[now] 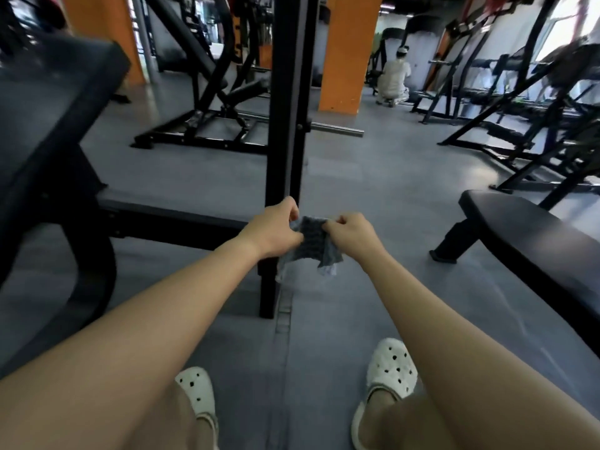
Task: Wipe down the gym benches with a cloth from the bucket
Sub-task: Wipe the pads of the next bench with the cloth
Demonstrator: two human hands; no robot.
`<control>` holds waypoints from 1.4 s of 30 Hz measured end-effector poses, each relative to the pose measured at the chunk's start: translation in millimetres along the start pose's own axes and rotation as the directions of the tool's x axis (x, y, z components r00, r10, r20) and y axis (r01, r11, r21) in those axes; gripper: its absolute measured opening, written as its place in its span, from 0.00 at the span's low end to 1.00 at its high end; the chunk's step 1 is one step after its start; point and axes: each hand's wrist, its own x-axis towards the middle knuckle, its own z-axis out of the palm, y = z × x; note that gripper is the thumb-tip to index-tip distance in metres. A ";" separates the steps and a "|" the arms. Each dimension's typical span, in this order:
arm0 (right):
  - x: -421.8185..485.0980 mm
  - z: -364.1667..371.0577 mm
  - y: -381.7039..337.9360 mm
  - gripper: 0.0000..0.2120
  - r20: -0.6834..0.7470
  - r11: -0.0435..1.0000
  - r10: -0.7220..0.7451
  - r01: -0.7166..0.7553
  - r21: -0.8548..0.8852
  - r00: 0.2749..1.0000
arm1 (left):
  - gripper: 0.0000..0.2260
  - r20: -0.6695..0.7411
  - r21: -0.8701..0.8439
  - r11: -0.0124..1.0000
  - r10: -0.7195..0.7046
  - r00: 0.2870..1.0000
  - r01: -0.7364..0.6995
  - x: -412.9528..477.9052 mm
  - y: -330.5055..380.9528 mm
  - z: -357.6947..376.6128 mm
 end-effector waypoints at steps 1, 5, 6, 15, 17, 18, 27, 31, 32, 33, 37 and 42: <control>-0.5 5.9 -9.5 0.17 0.027 1.000 -0.008 0.008 0.004 1.000 | 0.12 0.014 -0.001 1.000 -0.008 1.000 0.008 -6.6 -3.5 -5.3; -5.1 19.0 -39.0 0.12 0.082 0.996 -0.080 0.077 0.040 0.993 | 0.13 0.002 0.031 0.999 -0.029 1.000 0.029 -25.2 -9.6 -25.5; -5.3 23.0 -41.8 0.11 0.086 0.993 -0.098 0.092 0.069 0.991 | 0.12 -0.020 0.037 0.999 -0.036 0.999 0.037 -27.6 -10.9 -29.2; -16.2 70.9 -67.5 0.10 0.210 0.948 -0.248 0.192 0.253 0.946 | 0.14 -0.138 0.020 0.992 -0.121 0.983 0.125 -51.3 -33.5 -43.3; -18.3 75.3 -74.8 0.09 0.226 0.941 -0.275 0.214 0.263 0.934 | 0.14 -0.164 -0.022 0.988 -0.153 0.974 0.152 -52.9 -40.4 -50.4; -18.9 78.6 -78.1 0.07 0.238 0.937 -0.287 0.220 0.272 0.928 | 0.14 -0.179 -0.049 0.984 -0.178 0.968 0.172 -52.6 -43.4 -54.3; -12.1 127.5 -114.7 0.18 0.346 0.940 -0.337 0.291 0.181 0.875 | 0.17 -0.189 -0.305 0.924 -0.294 0.937 0.229 -48.7 -107.5 -80.9; 12.7 170.9 -142.4 0.18 0.361 0.917 -0.393 0.391 0.082 0.846 | 0.20 -0.254 -0.204 0.956 -0.259 0.932 0.211 -44.6 -166.7 -93.7; 19.2 183.6 -150.0 0.17 0.364 0.902 -0.420 0.429 0.060 0.832 | 0.20 -0.274 -0.152 0.962 -0.260 0.926 0.225 -41.9 -184.1 -98.9; 26.2 196.1 -157.2 0.15 0.363 0.888 -0.441 0.457 0.046 0.821 | 0.18 -0.295 -0.100 0.968 -0.252 0.922 0.232 -39.0 -200.0 -105.5; 50.3 237.1 -187.6 0.13 0.323 0.881 -0.456 0.473 0.030 0.829 | 0.08 -0.363 -0.055 0.975 -0.221 0.905 0.216 -27.5 -244.5 -138.8; 72.6 264.5 -238.0 0.07 0.224 0.915 -0.403 0.387 0.113 0.887 | 0.08 -0.484 -0.045 0.965 -0.248 0.839 0.259 -13.9 -257.6 -185.0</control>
